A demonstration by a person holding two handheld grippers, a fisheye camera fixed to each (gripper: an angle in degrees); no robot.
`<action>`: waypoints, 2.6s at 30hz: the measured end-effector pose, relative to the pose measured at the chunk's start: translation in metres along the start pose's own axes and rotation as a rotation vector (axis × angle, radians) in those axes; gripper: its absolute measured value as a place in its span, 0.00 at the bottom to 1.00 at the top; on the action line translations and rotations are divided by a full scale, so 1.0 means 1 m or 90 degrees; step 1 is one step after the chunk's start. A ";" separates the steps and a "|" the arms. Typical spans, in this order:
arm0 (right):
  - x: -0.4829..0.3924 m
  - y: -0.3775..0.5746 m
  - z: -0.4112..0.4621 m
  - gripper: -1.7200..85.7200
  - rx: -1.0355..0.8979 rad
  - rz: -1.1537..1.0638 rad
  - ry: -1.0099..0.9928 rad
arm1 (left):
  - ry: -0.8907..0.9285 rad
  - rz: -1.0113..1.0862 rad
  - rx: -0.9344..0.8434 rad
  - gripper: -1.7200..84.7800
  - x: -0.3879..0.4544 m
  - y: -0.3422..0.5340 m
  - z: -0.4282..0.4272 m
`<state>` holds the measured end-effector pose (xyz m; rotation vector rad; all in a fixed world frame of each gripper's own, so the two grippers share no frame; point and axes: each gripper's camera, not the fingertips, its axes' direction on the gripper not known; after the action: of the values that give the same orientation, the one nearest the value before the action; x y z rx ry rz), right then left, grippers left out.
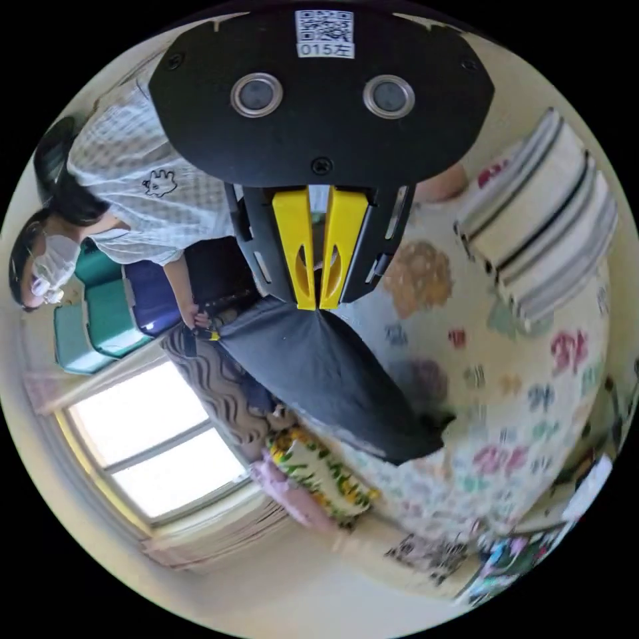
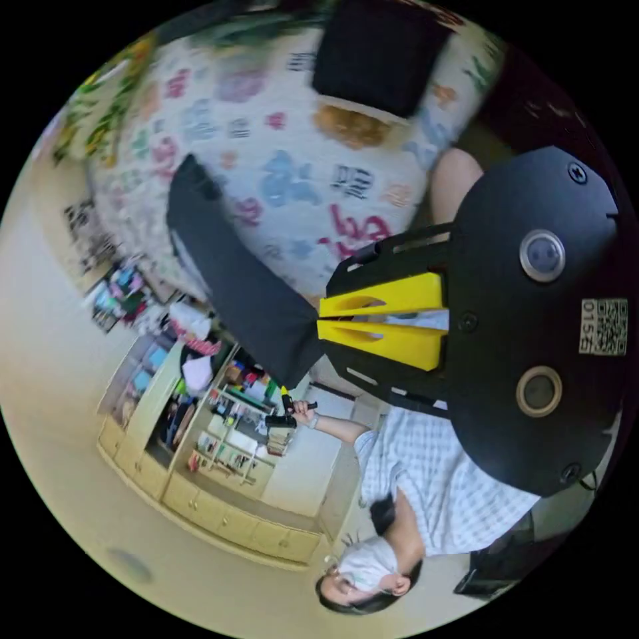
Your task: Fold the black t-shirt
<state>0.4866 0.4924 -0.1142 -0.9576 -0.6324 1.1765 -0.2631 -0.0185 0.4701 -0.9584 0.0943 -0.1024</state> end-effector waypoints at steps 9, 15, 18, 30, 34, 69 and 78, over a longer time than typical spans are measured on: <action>0.108 0.084 0.123 0.02 -0.209 0.245 0.107 | -0.177 -0.114 -0.229 0.01 0.033 0.035 0.154; 0.114 0.079 0.144 0.02 -0.223 0.244 0.168 | -0.301 -0.110 -0.292 0.03 0.104 0.002 0.170; 0.118 0.076 0.147 0.02 -0.240 0.251 0.201 | -0.316 -0.098 -0.306 0.03 0.139 -0.013 0.164; 0.123 0.028 0.086 0.03 -0.037 0.204 0.228 | -0.317 0.035 -0.096 0.03 0.315 -0.199 0.105; 0.139 -0.030 0.090 0.05 0.014 0.154 0.211 | -0.291 0.122 -0.075 0.04 0.381 -0.297 0.140; 0.232 -0.225 0.099 0.10 0.080 0.015 0.144 | -0.202 0.123 0.109 0.11 0.450 -0.673 0.199; 0.261 -0.299 0.118 0.14 0.041 0.054 0.114 | -0.193 0.176 0.026 0.12 0.503 -0.821 0.269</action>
<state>0.6066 0.7497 0.1873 -1.0307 -0.4120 1.1633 0.2317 -0.3338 1.2794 -0.9017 -0.0562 0.2941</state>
